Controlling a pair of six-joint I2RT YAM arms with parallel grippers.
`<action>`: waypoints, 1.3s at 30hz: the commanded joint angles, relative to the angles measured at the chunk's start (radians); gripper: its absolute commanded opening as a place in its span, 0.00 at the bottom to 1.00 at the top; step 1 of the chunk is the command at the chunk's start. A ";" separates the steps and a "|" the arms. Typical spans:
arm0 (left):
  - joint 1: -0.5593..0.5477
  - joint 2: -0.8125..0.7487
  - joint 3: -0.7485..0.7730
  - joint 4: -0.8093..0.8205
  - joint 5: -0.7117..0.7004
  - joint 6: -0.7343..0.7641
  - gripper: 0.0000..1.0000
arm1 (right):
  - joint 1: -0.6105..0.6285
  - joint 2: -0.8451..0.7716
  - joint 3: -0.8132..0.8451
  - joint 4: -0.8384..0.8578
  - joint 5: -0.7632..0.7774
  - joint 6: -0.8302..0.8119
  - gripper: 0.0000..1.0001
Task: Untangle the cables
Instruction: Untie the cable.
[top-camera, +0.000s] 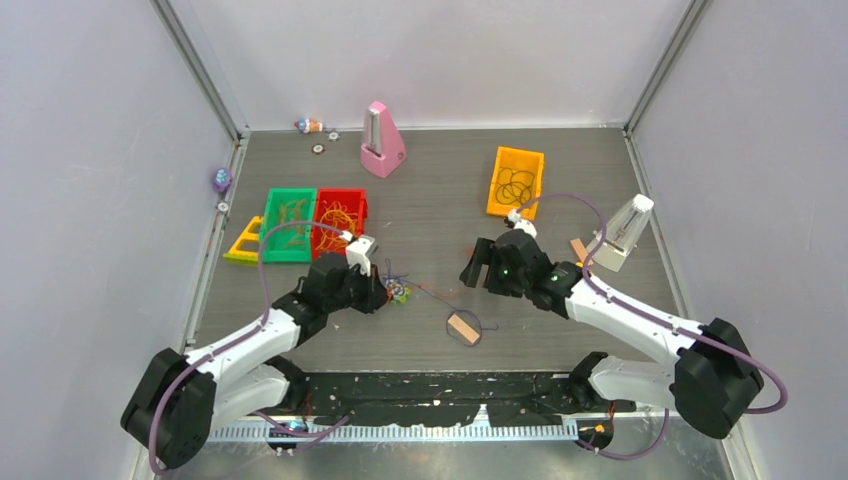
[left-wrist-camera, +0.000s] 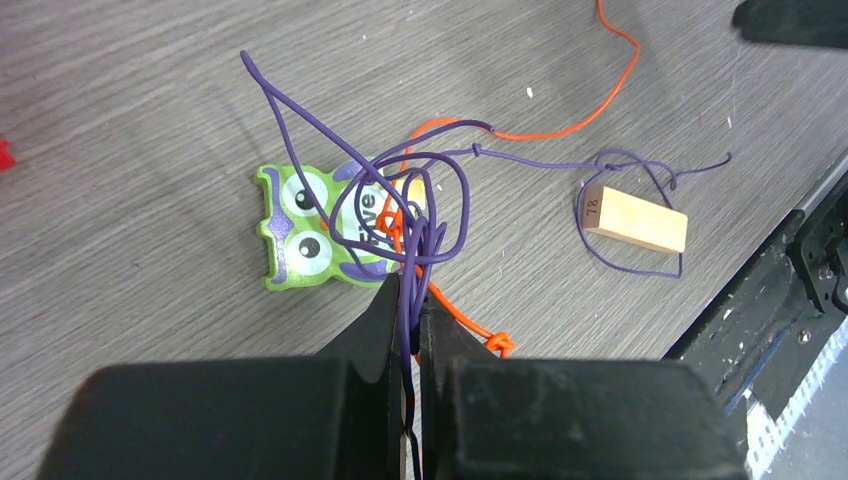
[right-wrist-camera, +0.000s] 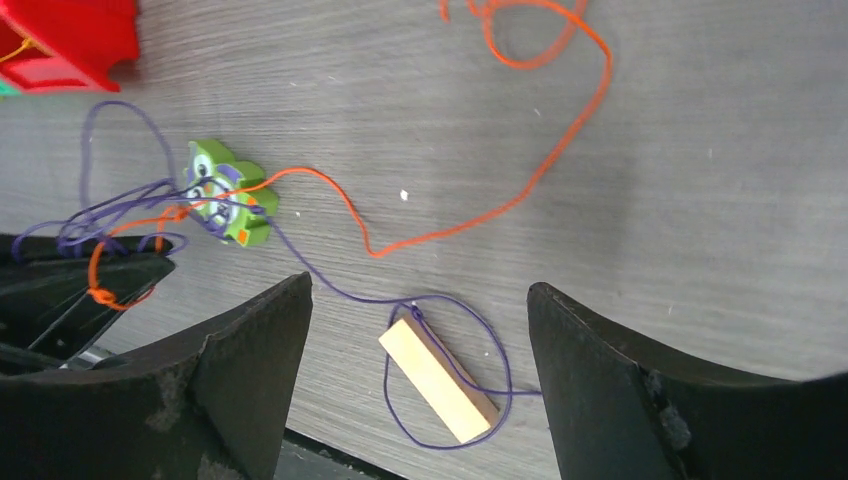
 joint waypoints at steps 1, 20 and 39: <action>-0.008 -0.045 -0.009 0.086 -0.016 0.024 0.00 | 0.009 -0.055 -0.103 0.107 0.029 0.264 0.84; -0.036 -0.010 -0.035 0.123 -0.019 0.013 0.00 | 0.014 0.183 -0.177 0.445 -0.028 0.427 0.73; -0.037 -0.011 -0.023 0.088 -0.045 0.014 0.00 | -0.513 -0.173 -0.120 0.155 0.041 0.176 0.06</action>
